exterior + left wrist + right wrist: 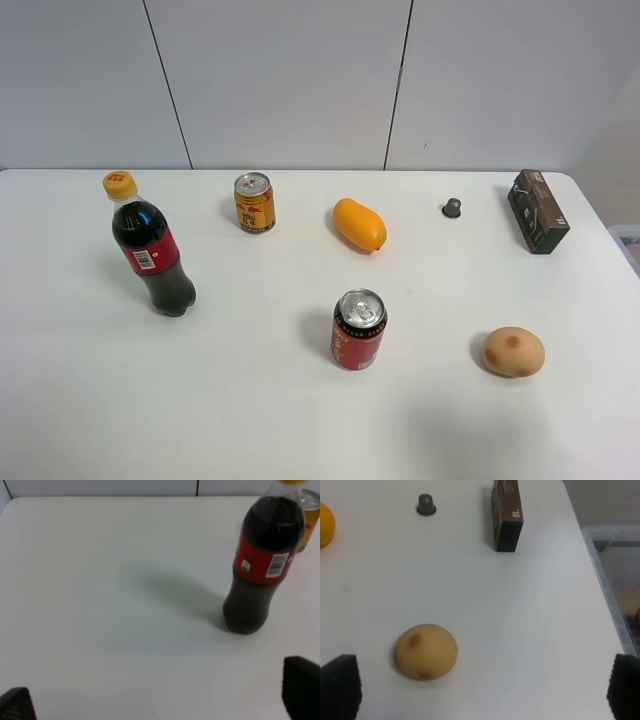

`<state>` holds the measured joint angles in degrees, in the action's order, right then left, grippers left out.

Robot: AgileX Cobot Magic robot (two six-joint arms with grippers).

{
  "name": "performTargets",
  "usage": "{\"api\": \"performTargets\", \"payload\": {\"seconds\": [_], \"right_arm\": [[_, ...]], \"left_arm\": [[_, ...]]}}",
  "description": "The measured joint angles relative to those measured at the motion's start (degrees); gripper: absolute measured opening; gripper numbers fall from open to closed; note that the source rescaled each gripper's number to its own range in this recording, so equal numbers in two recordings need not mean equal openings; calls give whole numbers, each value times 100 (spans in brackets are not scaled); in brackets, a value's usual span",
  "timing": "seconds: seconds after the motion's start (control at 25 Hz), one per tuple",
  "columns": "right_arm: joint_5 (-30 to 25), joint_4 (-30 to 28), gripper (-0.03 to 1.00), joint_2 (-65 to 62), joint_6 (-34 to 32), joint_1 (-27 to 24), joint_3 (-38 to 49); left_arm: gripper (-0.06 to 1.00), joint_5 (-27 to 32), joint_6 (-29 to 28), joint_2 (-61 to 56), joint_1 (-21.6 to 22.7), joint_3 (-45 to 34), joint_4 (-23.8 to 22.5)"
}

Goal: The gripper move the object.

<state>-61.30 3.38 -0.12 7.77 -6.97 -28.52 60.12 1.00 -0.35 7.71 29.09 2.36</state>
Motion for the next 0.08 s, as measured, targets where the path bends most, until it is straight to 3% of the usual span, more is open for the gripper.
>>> {"api": "performTargets", "payload": {"seconds": [0.08], "right_arm": [[0,0,100,0,0,0,0]], "left_arm": [[100,0,0,0,0,0,0]]}}
